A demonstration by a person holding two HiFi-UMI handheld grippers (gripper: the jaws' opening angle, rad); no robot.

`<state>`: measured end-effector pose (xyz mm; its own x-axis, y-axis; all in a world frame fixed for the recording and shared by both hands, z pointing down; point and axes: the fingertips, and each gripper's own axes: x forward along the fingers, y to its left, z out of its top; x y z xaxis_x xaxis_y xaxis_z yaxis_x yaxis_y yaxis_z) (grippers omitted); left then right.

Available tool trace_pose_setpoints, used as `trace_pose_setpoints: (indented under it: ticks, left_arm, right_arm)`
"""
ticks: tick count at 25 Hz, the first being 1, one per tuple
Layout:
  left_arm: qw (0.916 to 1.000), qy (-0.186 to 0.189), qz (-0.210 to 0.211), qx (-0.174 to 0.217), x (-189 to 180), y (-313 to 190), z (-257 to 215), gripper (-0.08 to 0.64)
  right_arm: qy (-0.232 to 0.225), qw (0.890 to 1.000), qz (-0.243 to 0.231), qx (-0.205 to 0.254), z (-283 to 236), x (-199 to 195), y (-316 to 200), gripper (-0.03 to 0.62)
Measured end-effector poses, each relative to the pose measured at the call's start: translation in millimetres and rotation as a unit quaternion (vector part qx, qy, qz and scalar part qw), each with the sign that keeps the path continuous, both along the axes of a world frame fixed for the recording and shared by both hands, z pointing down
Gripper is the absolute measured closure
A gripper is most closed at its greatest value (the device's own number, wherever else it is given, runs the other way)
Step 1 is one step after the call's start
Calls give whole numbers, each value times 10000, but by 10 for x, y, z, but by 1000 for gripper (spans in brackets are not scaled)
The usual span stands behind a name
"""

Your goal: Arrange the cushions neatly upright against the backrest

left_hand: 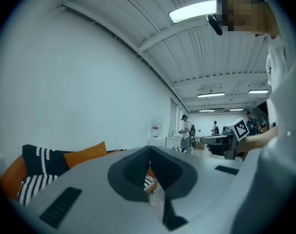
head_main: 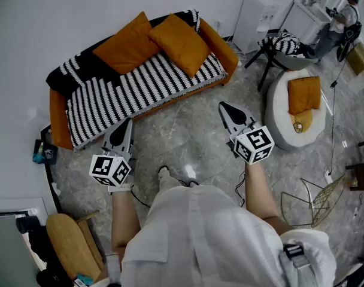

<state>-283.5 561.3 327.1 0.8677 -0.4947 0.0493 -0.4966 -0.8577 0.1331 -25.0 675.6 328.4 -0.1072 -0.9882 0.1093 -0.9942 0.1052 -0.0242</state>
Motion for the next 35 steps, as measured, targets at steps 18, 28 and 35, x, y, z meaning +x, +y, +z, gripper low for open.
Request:
trace_pose_setpoints:
  ticks: [18,28,35]
  left_arm:
    - [10000,33,15,-18,49,98,19,545]
    - [10000,-35,-28,-41,64,151,53,545]
    - [9997,-95,-61,-208,122,-89,207,545]
  right_arm:
    - [-230,9993,287,114,39,159,137,586]
    - [-209,9994,261,23,127,216,184,584]
    - [-320,9989,266,-204,317,297,-20,584]
